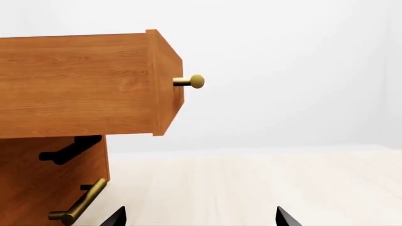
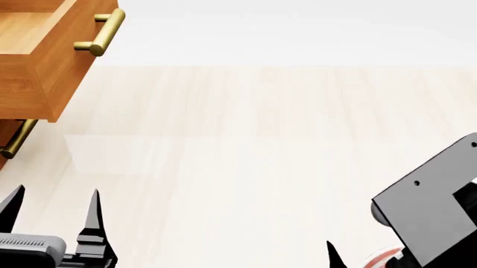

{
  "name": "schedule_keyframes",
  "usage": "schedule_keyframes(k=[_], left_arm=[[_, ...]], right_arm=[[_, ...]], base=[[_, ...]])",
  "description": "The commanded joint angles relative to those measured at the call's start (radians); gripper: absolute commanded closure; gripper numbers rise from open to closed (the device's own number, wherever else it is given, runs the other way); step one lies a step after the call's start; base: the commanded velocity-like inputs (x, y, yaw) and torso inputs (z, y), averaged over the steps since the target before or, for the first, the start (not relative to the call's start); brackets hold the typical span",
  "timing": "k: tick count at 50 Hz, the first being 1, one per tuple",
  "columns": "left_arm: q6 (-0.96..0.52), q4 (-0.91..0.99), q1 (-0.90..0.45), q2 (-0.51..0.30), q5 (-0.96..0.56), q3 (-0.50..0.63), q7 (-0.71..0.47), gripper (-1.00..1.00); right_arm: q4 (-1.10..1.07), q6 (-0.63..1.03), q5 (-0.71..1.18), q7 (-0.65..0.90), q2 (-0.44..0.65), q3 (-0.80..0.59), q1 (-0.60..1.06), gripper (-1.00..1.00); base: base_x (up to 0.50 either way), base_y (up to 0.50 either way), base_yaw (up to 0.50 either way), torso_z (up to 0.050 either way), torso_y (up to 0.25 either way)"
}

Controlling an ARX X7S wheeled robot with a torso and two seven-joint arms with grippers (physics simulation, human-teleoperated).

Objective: Put the bowl on the plate.

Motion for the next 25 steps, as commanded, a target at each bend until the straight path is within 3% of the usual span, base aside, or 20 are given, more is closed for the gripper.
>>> schedule_keyframes(k=[1, 25], left_arm=[[0.003, 0.001, 0.001, -0.002, -0.001, 0.002, -0.002, -1.00], [-0.008, 0.025, 0.003, -0.011, -0.008, 0.004, -0.010, -1.00]], right_arm=[[-0.043, -0.011, -0.001, 0.008, -0.006, 0.027, 0.026, -1.00], [-0.114, -0.109, -0.119, -0.013, 0.014, 0.068, 0.026, -1.00]], base=[[0.00, 0.00, 0.00, 0.000, 0.000], [0.00, 0.00, 0.00, 0.000, 0.000]])
